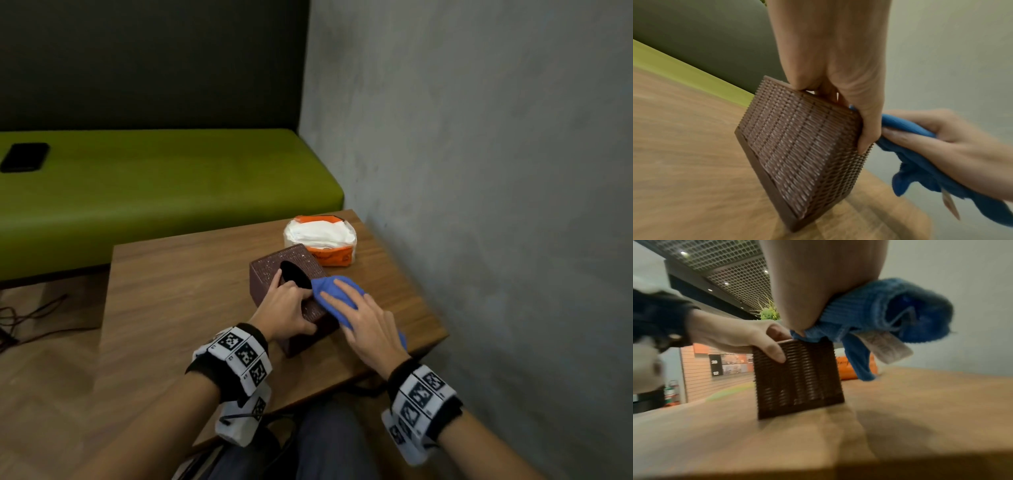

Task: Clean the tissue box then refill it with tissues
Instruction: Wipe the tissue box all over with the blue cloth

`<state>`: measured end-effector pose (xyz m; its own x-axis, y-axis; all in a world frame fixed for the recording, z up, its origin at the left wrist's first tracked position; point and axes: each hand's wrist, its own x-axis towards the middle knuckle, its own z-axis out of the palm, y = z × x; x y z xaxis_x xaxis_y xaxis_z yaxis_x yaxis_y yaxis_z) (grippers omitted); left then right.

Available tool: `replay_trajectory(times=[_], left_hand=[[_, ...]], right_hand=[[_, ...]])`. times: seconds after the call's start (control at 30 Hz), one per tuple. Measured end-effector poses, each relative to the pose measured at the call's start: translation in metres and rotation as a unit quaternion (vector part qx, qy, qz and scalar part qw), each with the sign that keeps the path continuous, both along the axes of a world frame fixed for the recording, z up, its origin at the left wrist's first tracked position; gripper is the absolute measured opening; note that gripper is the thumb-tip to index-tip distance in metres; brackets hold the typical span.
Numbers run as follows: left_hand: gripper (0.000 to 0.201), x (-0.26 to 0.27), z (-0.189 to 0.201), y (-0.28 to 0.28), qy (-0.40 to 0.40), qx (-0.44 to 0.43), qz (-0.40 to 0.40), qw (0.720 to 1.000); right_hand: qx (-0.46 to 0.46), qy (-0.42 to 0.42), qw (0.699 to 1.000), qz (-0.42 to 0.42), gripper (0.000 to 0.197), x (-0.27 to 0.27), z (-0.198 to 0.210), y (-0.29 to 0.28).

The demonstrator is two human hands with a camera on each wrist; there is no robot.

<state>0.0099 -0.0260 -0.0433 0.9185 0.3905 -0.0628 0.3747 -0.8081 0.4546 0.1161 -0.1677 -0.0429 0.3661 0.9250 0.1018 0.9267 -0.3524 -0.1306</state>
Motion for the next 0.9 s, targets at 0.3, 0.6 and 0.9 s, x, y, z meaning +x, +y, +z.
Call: replay_trajectory(times=[0.3, 0.6, 0.9], left_hand=[[0.079, -0.001, 0.005, 0.016, 0.008, -0.018, -0.001, 1.0], [0.059, -0.001, 0.013, 0.012, 0.015, -0.015, 0.021, 1.0], [0.065, 0.001, 0.009, 0.006, 0.019, 0.027, 0.007, 0.999]], right_hand=[[0.017, 0.058, 0.998, 0.009, 0.059, -0.04, -0.012, 0.0], [0.02, 0.088, 0.992, -0.087, 0.055, -0.033, -0.003, 0.033], [0.02, 0.066, 0.99, -0.124, 0.055, -0.011, 0.004, 0.037]])
